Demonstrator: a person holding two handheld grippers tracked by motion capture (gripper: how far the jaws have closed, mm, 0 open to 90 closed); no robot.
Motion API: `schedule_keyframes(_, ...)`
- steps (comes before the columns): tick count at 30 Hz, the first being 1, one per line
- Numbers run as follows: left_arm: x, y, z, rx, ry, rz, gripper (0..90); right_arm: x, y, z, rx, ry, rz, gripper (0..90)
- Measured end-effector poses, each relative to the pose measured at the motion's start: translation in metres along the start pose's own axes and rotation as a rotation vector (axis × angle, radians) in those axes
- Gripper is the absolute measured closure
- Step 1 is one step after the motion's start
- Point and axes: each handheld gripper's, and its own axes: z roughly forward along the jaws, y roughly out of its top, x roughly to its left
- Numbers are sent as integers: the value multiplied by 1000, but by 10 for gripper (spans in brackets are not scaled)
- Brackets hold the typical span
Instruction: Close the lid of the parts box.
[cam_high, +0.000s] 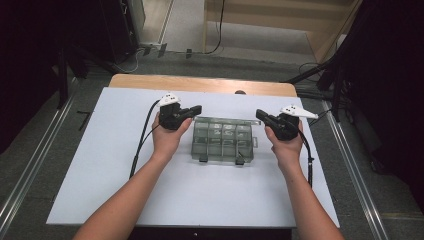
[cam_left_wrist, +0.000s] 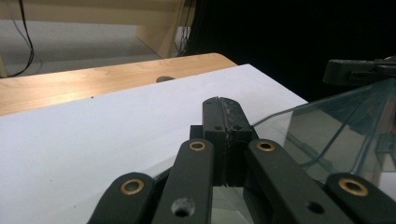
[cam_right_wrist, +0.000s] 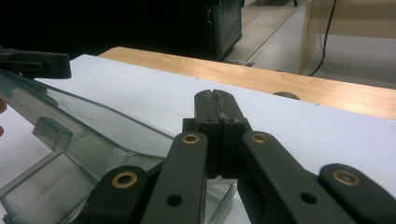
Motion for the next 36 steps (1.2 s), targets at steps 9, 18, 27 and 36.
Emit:
schedule_keyframes(9,-13,-5,-8,-4,-27,42,900,7,-7,-10,-13,15,-9,900)
schedule_keyframes(18,-29,-12,-12,-6,-50,85,899,15,-17,-18,-15,23,-29,900)
schedule_keyframes(27,-31,-23,-17,2,-46,87,899,20,-27,-24,-13,28,-47,900)
schedule_keyframes(36,-36,-33,-22,-8,-51,100,899,30,-32,-29,-29,39,-66,900)
